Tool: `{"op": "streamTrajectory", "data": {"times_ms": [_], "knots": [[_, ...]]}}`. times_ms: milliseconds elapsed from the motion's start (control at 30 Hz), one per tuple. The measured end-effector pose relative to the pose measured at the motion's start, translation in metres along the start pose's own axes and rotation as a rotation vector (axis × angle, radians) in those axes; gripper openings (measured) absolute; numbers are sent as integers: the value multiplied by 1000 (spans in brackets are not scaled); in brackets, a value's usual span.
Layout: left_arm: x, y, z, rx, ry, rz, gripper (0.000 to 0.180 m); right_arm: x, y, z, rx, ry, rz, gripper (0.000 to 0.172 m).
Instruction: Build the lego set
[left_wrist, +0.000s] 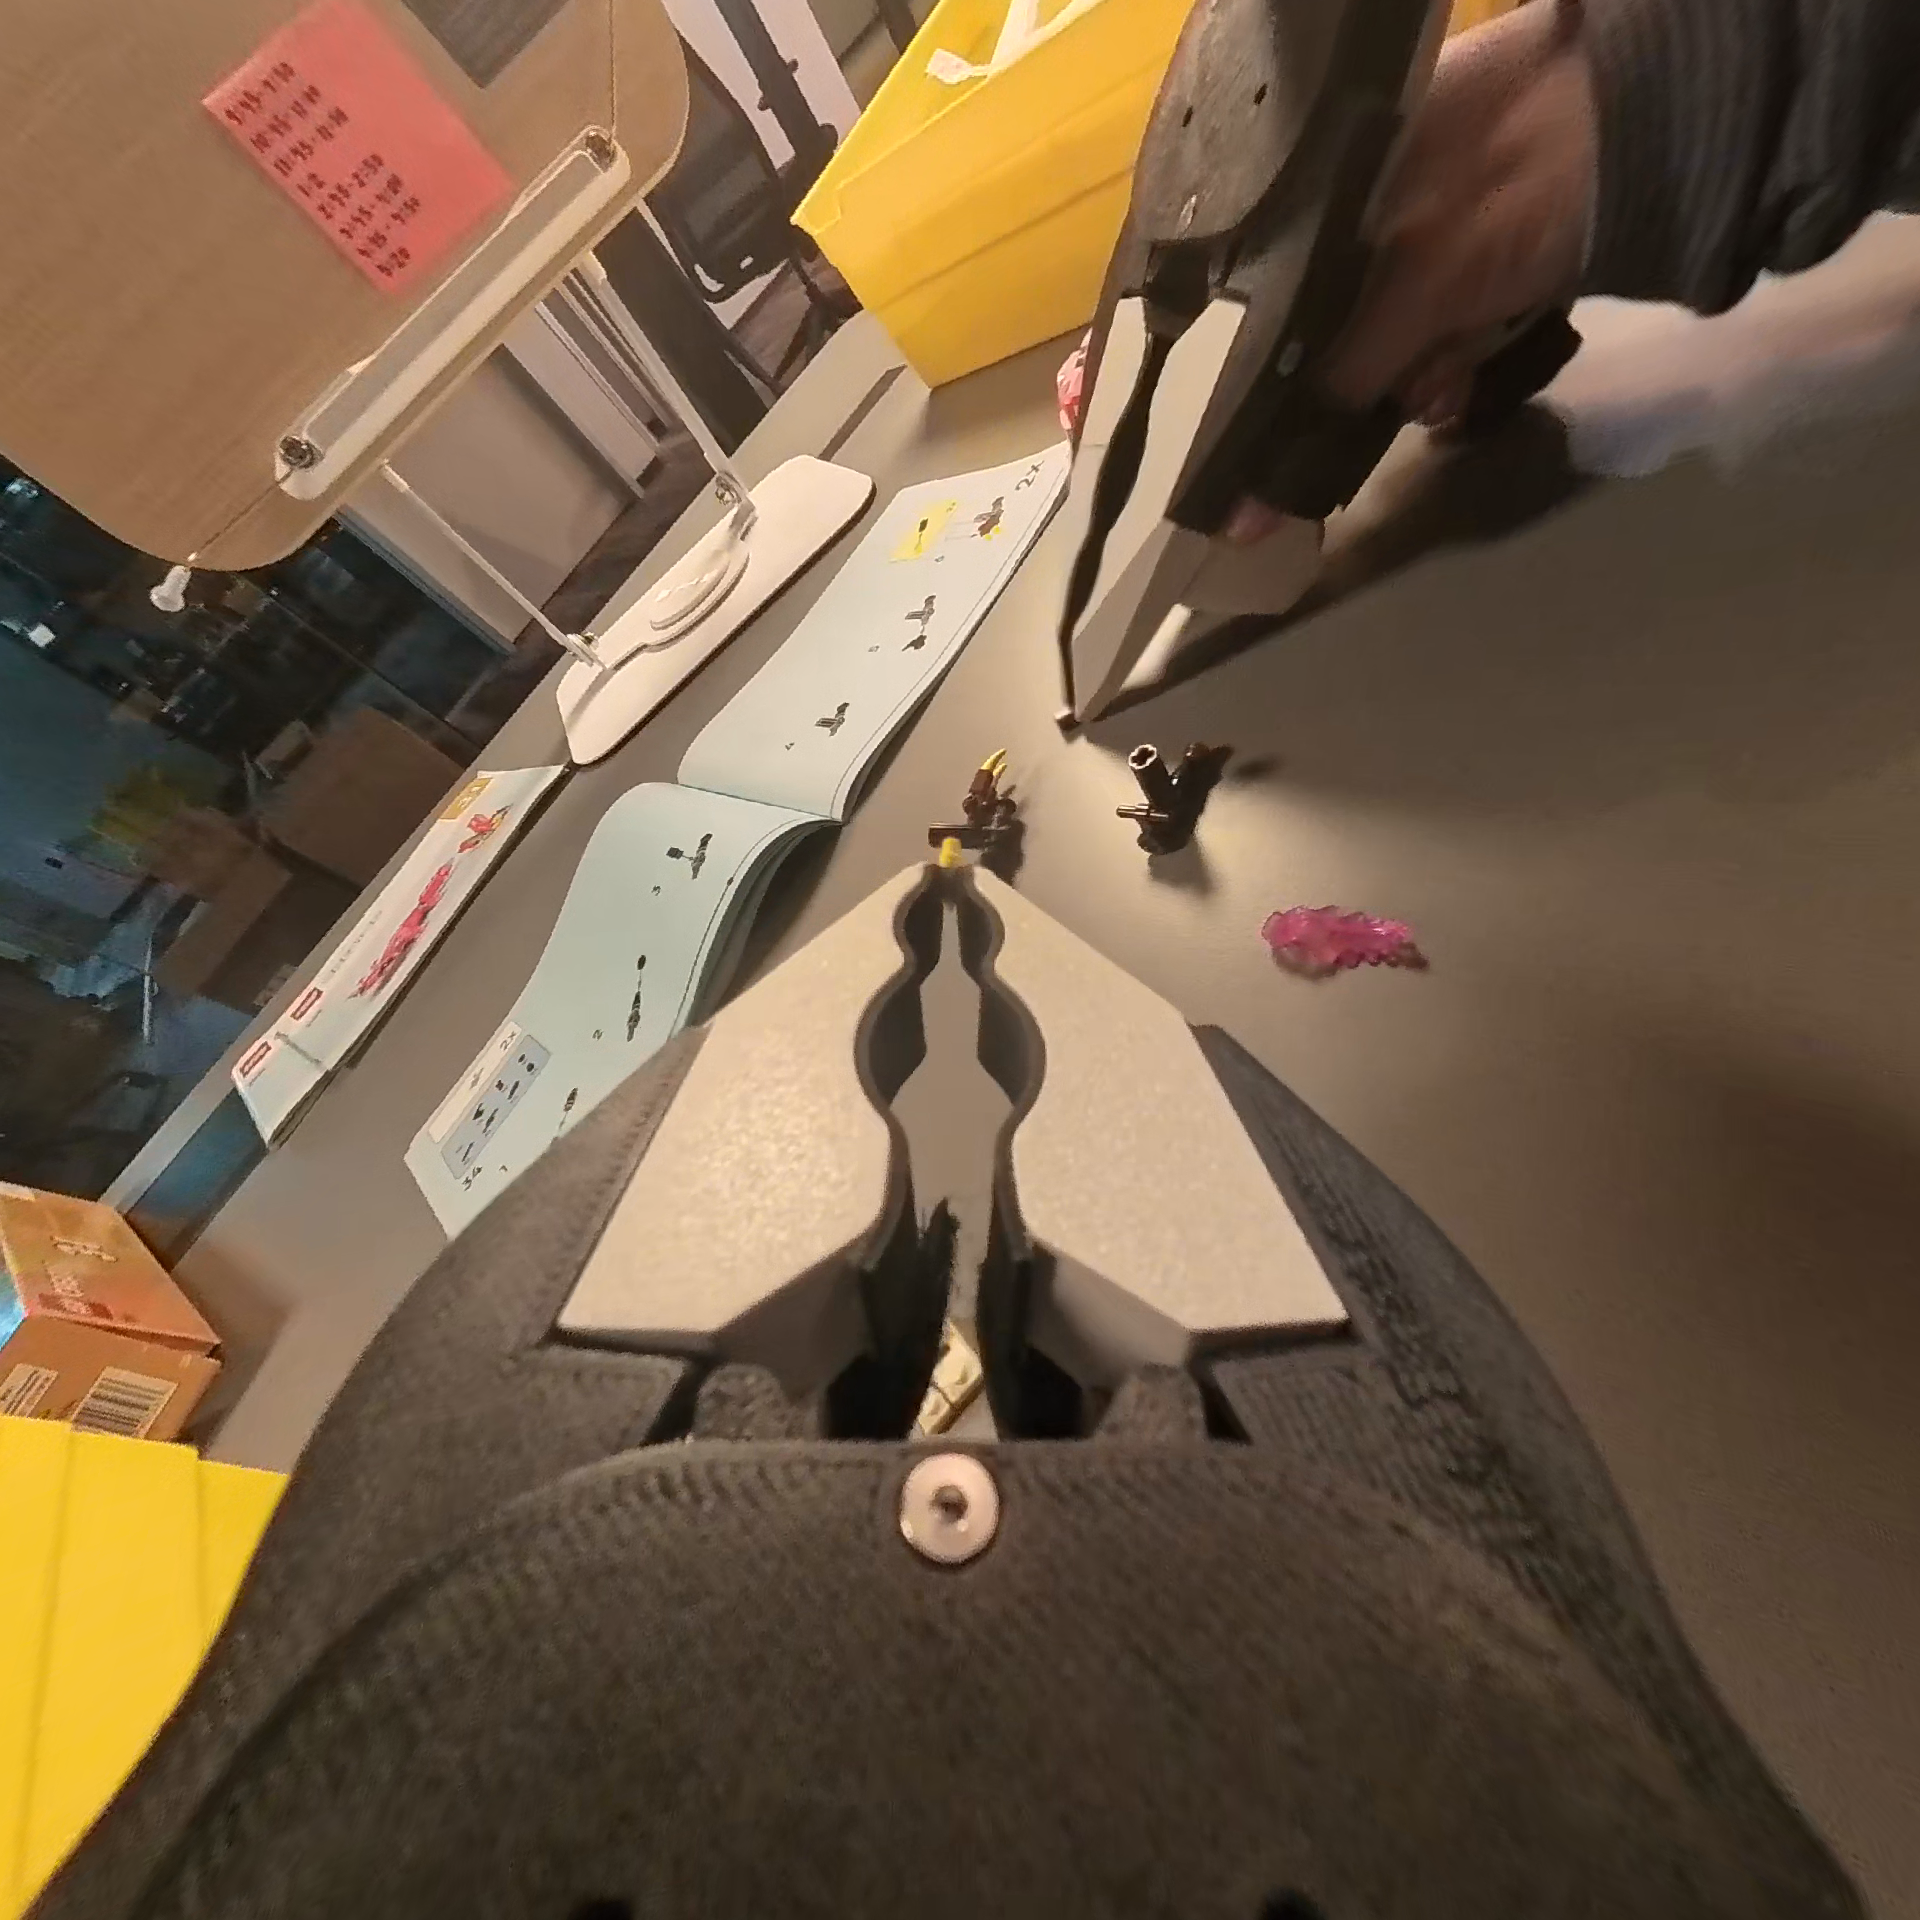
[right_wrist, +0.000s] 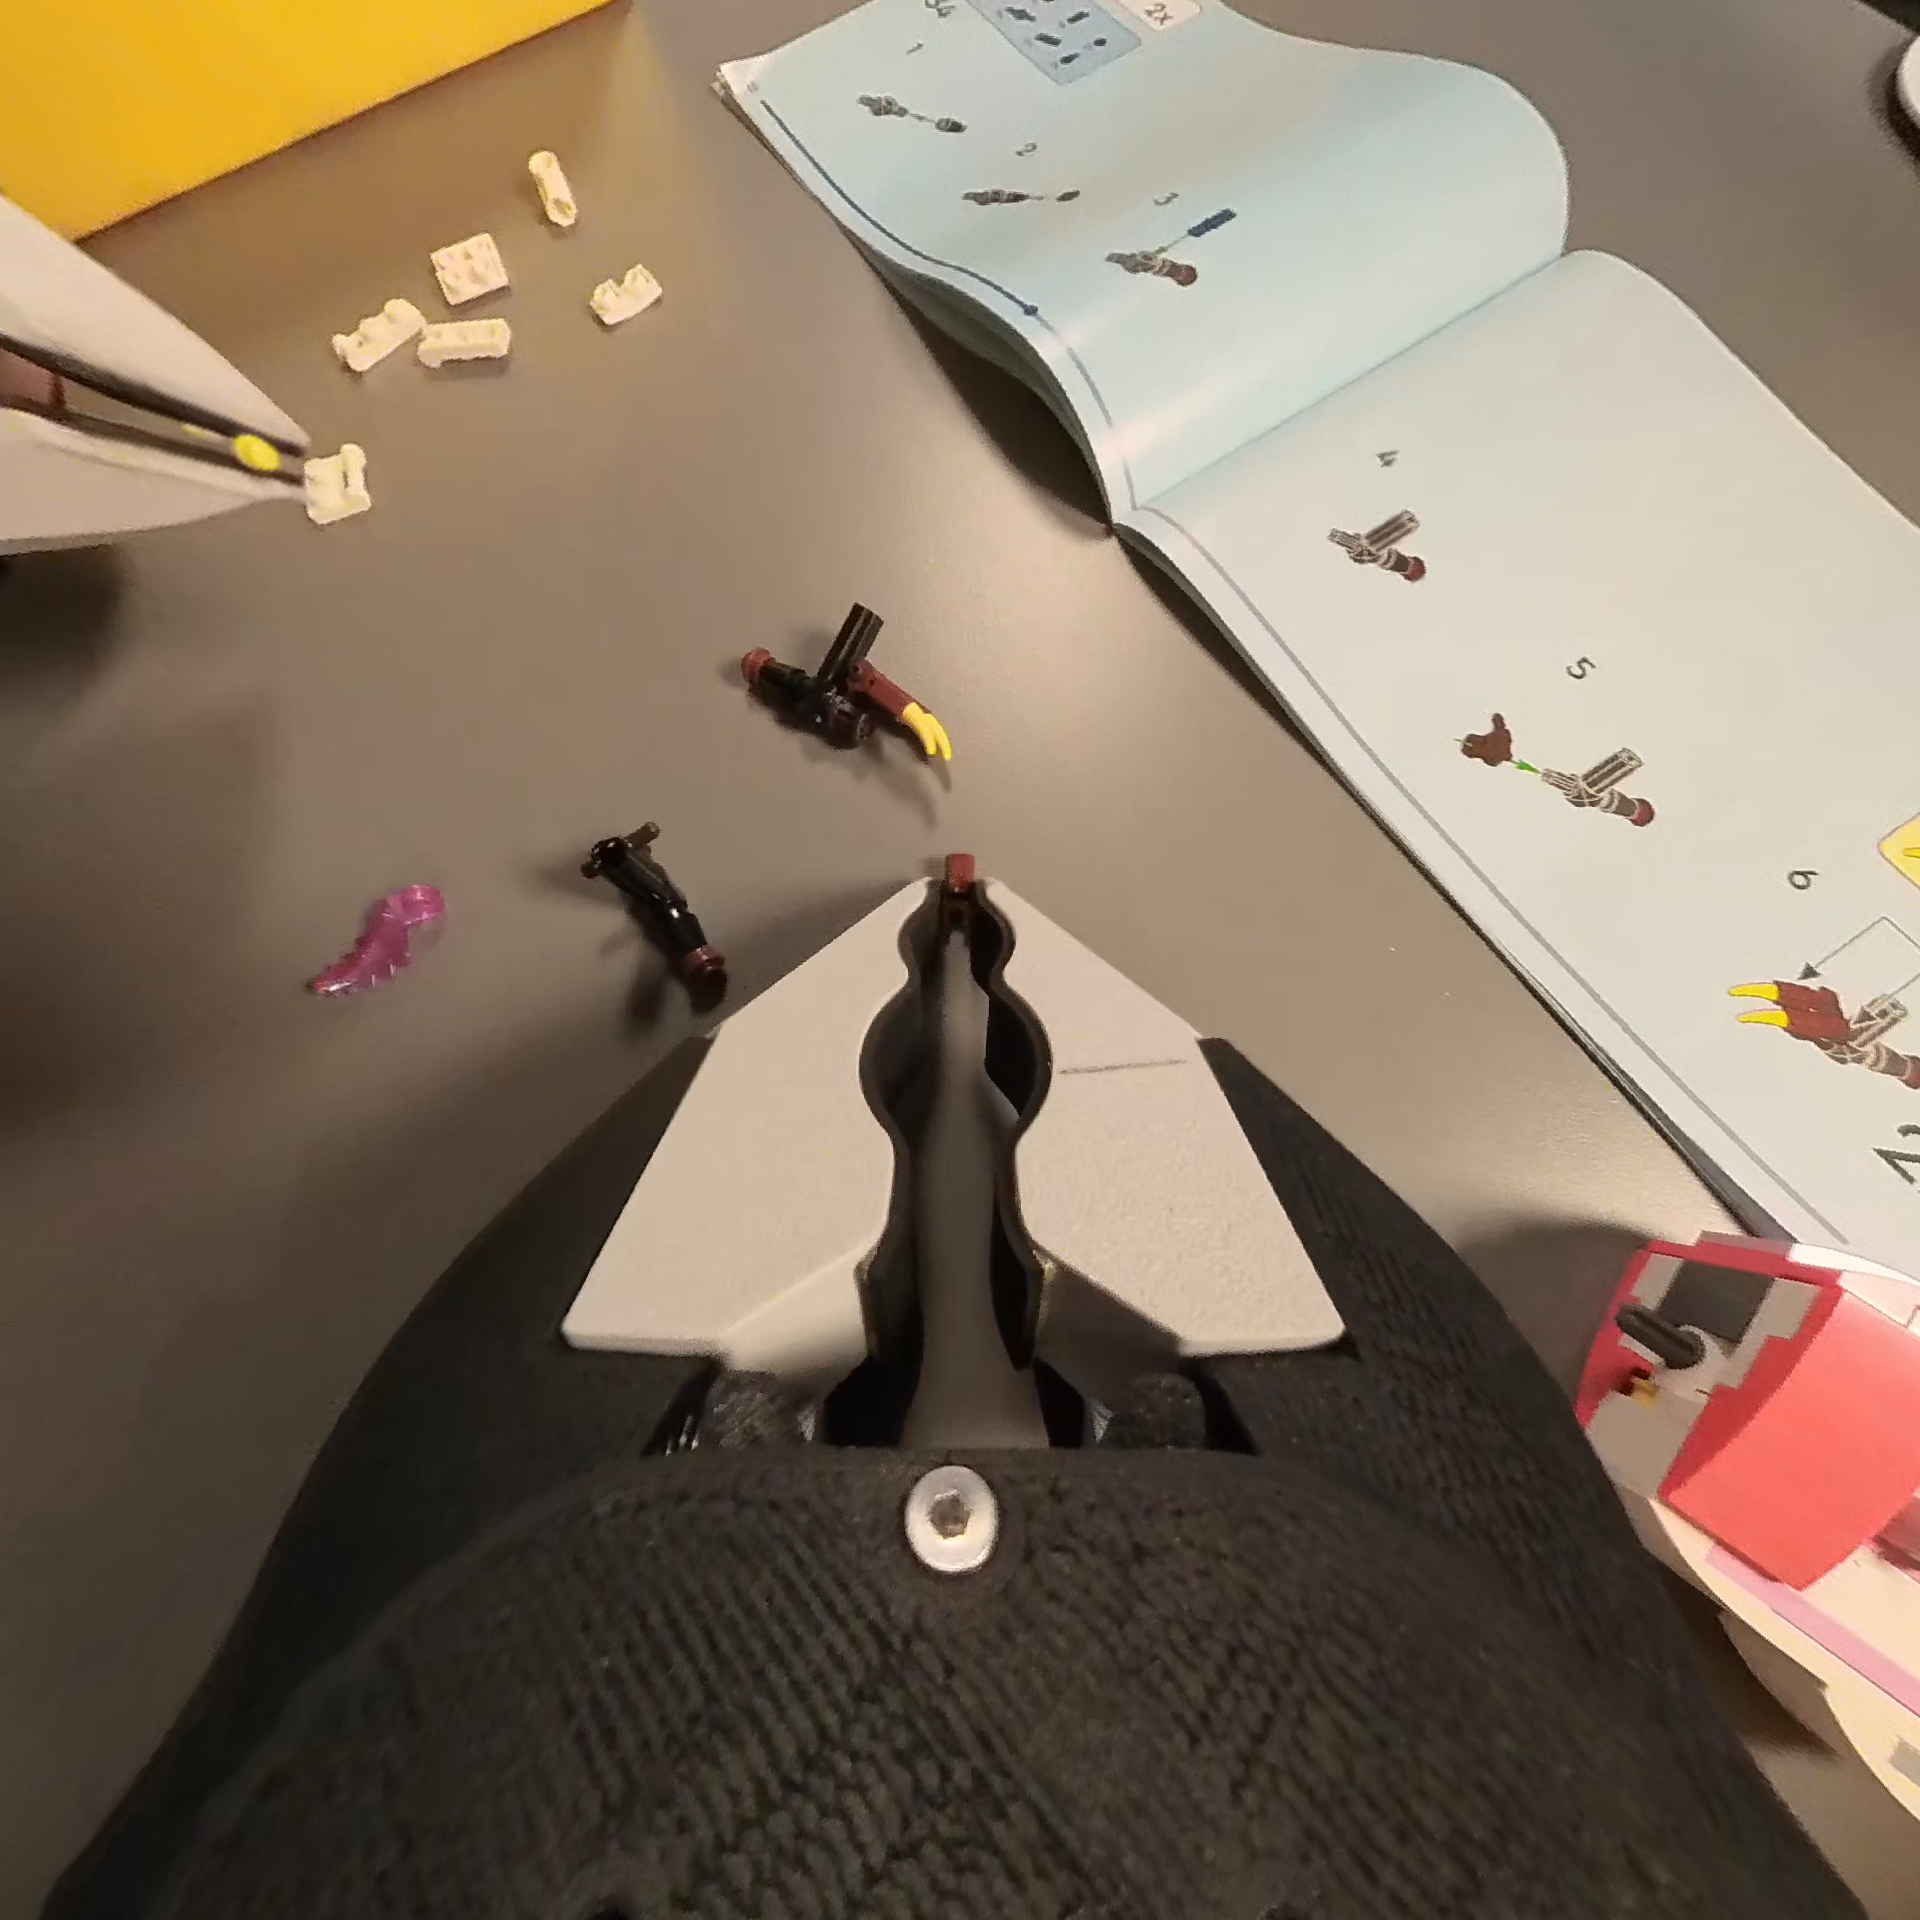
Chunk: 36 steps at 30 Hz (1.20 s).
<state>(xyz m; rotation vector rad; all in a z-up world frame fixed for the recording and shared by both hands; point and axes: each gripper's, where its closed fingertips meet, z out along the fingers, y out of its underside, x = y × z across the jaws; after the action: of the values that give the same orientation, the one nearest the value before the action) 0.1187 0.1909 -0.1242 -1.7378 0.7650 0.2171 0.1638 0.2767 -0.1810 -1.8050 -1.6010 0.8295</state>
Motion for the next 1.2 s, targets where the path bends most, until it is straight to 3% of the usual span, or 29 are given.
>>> {"op": "streamTrajectory", "data": {"times_ms": [267,533,767,967,1200], "knots": [[11,5,4,-18,50,49,1,-27,-8,-9,47,-179,-38,2],[19,7,6,-21,87,60,1,-37,-22,-21,131,-269,-18,2],[20,7,6,-17,94,55,1,-52,-27,-21,160,-299,-116,2],[21,7,5,-15,112,24,1,-62,-36,-22,240,-186,-410,2],[28,16,7,-70,196,-51,1,-81,-34,-7,223,-53,-735,2]]}}
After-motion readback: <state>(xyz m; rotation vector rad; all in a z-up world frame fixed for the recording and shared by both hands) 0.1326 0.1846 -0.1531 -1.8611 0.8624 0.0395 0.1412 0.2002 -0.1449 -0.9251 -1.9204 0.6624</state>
